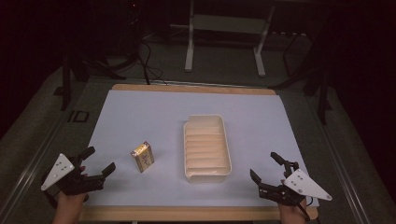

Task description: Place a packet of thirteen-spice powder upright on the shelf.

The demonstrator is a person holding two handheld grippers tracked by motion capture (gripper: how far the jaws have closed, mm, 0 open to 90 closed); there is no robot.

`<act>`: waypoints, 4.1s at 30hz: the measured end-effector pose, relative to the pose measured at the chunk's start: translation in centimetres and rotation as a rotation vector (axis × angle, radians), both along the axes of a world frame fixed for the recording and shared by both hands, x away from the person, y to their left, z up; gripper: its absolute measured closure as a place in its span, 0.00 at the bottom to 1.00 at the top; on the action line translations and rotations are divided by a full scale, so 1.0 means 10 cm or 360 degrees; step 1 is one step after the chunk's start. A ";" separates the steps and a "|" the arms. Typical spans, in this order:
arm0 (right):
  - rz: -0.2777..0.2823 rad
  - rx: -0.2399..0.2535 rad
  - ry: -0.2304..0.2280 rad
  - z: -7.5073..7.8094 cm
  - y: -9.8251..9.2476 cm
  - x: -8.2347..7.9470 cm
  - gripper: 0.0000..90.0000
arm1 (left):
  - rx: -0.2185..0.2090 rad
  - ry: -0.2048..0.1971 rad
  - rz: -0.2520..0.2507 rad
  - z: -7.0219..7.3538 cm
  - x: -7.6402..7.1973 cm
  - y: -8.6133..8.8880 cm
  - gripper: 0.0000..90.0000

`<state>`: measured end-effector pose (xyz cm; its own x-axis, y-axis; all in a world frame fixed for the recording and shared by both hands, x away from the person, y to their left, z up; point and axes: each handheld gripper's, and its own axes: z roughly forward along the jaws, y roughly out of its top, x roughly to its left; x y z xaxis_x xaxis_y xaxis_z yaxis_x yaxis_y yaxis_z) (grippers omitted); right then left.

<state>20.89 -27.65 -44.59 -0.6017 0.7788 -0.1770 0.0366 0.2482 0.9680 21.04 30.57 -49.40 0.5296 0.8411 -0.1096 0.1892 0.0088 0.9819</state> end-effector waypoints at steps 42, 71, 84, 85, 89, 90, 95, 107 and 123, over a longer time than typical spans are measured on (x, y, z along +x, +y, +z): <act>0.0113 -0.0047 -0.0005 0.06 0.01 0.01 0.16 | 0.0538 0.0656 -0.0509 0.11 0.26 -0.08 0.01; 0.0124 -0.0075 0.0009 0.06 0.04 -0.01 0.16 | 0.0954 0.1288 -0.0510 0.41 0.39 -0.27 0.01; 0.0135 -0.0078 0.0016 0.06 0.05 -0.01 0.16 | 0.1154 0.1467 -0.0548 0.55 0.41 -0.35 0.01; 0.0135 -0.0079 0.0017 0.06 0.05 -0.01 0.16 | 0.1166 0.1487 -0.0555 0.54 0.41 -0.36 0.01; 0.0140 -0.0079 0.0023 0.06 0.05 -0.01 0.16 | 0.1208 0.1548 -0.0588 0.53 0.40 -0.38 0.01; 0.0140 -0.0079 0.0023 0.06 0.05 -0.01 0.16 | 0.1214 0.1559 -0.0593 0.52 0.40 -0.38 0.01; 0.0143 -0.0077 0.0027 0.06 0.06 -0.01 0.16 | 0.1263 0.1617 -0.0611 0.51 0.40 -0.40 0.01; 0.0156 -0.0079 0.0041 0.05 0.07 -0.01 0.16 | 0.1426 0.1762 -0.0588 0.69 0.45 -0.52 0.01; 0.0158 -0.0078 0.0053 0.05 0.08 -0.01 0.16 | 0.1403 0.1756 -0.0601 0.88 0.55 -0.64 0.01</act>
<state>20.76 -26.83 -44.10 -0.6816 0.7061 -0.1921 0.0415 0.2994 0.9532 26.53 24.20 -40.61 0.7193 0.6822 -0.1312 0.6882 -0.7255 0.0009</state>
